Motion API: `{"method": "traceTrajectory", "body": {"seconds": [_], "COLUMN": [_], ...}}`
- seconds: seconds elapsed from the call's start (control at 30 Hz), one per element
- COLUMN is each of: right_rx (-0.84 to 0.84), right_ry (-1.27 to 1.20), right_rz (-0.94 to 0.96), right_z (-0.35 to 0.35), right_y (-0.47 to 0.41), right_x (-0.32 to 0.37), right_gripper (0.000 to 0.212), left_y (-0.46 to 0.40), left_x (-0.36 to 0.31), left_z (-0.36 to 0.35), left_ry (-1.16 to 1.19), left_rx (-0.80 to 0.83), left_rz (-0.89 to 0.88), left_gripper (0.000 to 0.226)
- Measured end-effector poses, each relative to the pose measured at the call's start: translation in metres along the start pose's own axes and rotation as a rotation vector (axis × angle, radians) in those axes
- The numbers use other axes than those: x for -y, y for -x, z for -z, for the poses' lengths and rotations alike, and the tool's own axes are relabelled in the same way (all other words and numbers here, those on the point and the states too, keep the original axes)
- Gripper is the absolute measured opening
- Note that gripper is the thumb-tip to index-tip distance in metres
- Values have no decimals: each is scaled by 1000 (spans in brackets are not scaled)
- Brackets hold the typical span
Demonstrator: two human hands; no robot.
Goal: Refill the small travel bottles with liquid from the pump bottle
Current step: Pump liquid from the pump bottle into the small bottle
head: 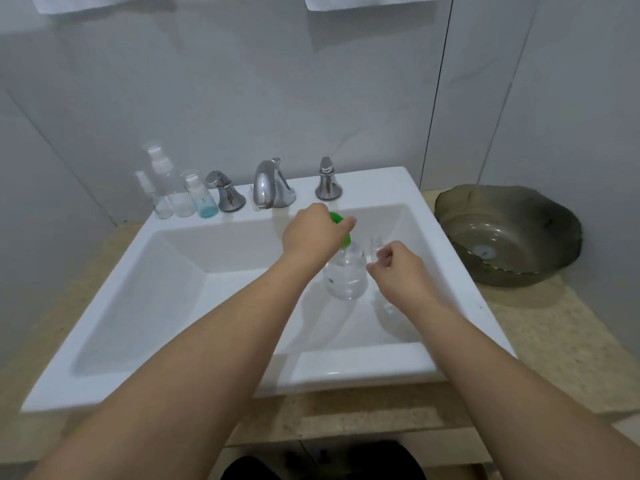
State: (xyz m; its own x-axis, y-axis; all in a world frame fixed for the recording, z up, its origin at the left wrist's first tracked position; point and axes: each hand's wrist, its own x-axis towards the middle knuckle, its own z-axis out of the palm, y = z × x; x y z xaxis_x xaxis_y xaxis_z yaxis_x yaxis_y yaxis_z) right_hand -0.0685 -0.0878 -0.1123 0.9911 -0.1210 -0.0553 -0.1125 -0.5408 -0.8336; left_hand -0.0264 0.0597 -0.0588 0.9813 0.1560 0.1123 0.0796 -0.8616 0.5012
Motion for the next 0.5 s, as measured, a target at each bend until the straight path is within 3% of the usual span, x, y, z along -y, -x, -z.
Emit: {"method": "traceTrajectory", "body": {"seconds": [0.17, 0.3, 0.5], "right_rx": [29, 43, 63], "right_ry": [-2, -31, -12], "right_rz": [-21, -42, 39], "right_z": [-1, -1, -1], "right_y": [-3, -6, -22], "right_x": [-3, -3, 2], "right_gripper": [23, 23, 18], "left_y": [-2, -6, -20], "left_x": [-4, 6, 43], "left_z": [0, 9, 13], "left_ry": [-57, -38, 319], "left_rx": [-6, 90, 297], "left_rz": [-8, -140, -216], "left_gripper": [23, 14, 21]}}
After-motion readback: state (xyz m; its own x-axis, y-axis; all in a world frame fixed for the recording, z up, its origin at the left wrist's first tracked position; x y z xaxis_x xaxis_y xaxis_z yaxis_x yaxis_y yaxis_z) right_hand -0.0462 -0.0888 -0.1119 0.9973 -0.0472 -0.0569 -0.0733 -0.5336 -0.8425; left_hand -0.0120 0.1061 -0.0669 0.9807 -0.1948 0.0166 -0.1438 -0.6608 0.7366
